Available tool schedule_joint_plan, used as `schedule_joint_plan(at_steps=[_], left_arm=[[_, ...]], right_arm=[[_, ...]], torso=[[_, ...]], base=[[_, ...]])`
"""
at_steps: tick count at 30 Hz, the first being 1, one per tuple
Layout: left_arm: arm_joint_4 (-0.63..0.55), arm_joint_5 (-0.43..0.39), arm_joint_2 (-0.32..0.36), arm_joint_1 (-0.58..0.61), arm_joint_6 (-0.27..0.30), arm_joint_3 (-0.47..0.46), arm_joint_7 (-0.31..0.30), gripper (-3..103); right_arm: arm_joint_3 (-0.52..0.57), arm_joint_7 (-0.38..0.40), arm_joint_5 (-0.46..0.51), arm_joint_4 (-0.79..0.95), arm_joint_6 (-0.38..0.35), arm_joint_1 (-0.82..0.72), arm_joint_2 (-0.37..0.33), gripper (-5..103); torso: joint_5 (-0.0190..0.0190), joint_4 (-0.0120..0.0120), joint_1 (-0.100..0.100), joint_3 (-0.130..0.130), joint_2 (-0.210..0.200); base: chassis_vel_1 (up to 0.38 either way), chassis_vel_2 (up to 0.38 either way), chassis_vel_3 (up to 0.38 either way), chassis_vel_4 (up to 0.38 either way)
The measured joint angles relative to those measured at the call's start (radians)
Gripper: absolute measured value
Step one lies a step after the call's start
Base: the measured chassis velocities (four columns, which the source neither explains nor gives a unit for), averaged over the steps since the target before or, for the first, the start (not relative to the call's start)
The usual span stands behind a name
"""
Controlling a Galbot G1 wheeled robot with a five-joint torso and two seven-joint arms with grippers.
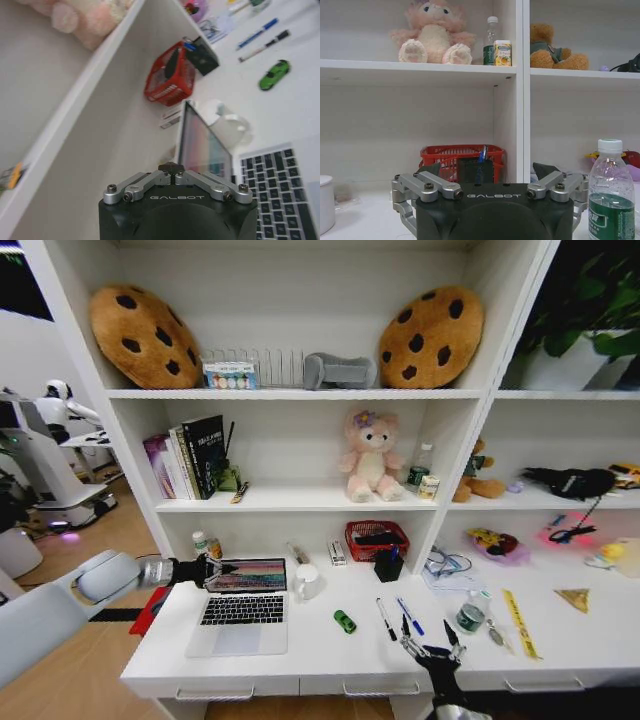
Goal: Organize the objects on the table.
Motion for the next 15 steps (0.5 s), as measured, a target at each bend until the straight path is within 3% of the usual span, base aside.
schedule_joint_plan(at_steps=[4,8,12,14,15], left_arm=[[0.047,0.030,-0.050,-0.085,0.012,0.090,-0.040,0],[0.075,0.060,-0.077,-0.146,0.013,0.171,-0.037,0],[0.117,0.140,-0.118,-0.240,-0.024,0.249,0.013,0],[0.137,0.187,-0.131,-0.309,-0.053,0.291,0.086,0],[0.137,0.187,-0.131,-0.309,-0.053,0.291,0.086,0]], right_arm=[[0.000,0.000,-0.002,-0.002,0.000,-0.001,-0.001,100],[0.004,0.000,-0.002,-0.007,0.003,-0.002,-0.002,100],[0.013,0.000,-0.001,-0.008,0.014,-0.009,-0.001,100],[0.021,0.000,0.002,-0.010,0.023,-0.016,0.004,100],[0.021,0.000,0.002,-0.010,0.023,-0.016,0.004,100]], torso=[[-0.0001,-0.0007,0.000,0.000,0.000],[0.0000,-0.0003,0.000,0.000,0.000],[0.0003,-0.0001,0.000,0.000,0.000],[0.0002,-0.0003,0.000,0.000,0.000],[0.0002,-0.0003,0.000,0.000,0.000]], base=[[0.000,0.000,0.000,0.000],[0.000,0.000,0.000,0.000],[0.000,0.000,0.000,0.000],[0.000,0.000,0.000,0.000],[0.000,0.000,0.000,0.000]])
